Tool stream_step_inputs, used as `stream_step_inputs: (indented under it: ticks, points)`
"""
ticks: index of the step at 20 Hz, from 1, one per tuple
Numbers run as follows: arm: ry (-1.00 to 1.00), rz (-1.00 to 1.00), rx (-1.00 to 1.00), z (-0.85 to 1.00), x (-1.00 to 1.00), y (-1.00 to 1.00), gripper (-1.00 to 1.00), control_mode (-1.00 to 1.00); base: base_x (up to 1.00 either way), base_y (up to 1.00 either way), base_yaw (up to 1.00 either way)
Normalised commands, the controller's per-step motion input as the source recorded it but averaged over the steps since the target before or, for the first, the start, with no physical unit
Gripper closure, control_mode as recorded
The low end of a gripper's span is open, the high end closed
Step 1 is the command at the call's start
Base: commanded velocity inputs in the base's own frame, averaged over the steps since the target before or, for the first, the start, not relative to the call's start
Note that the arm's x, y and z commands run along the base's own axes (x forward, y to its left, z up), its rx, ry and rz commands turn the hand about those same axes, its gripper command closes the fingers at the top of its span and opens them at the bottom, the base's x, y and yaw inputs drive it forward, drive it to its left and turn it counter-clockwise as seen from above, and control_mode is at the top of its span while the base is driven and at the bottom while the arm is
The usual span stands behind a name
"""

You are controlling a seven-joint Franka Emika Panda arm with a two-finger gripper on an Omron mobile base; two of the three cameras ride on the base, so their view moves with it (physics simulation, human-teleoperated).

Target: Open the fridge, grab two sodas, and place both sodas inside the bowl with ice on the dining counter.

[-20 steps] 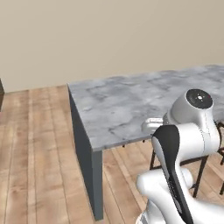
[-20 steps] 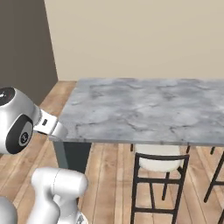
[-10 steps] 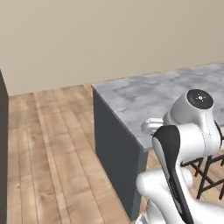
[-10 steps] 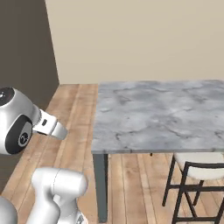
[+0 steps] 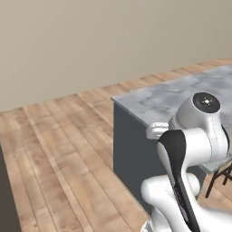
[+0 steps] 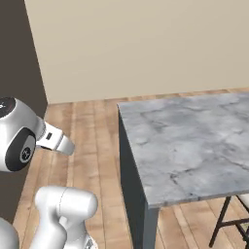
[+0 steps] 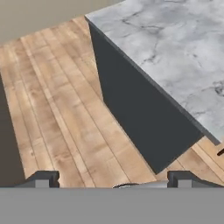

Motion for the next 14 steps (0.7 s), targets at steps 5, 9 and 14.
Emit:
stream_step_inputs:
  ticks: [5, 9, 14]
  points:
    - [0.00, 0.00, 0.00, 0.00, 0.00, 0.00, -1.00, 1.00, 0.65, 1.00, -0.33]
    - [0.00, 0.00, 0.00, 0.00, 0.00, 0.00, -1.00, 1.00, 0.75, 0.94, -0.41]
    - [0.00, 0.00, 0.00, 0.00, 0.00, 0.00, -1.00, 1.00, 0.87, 0.81, -0.44]
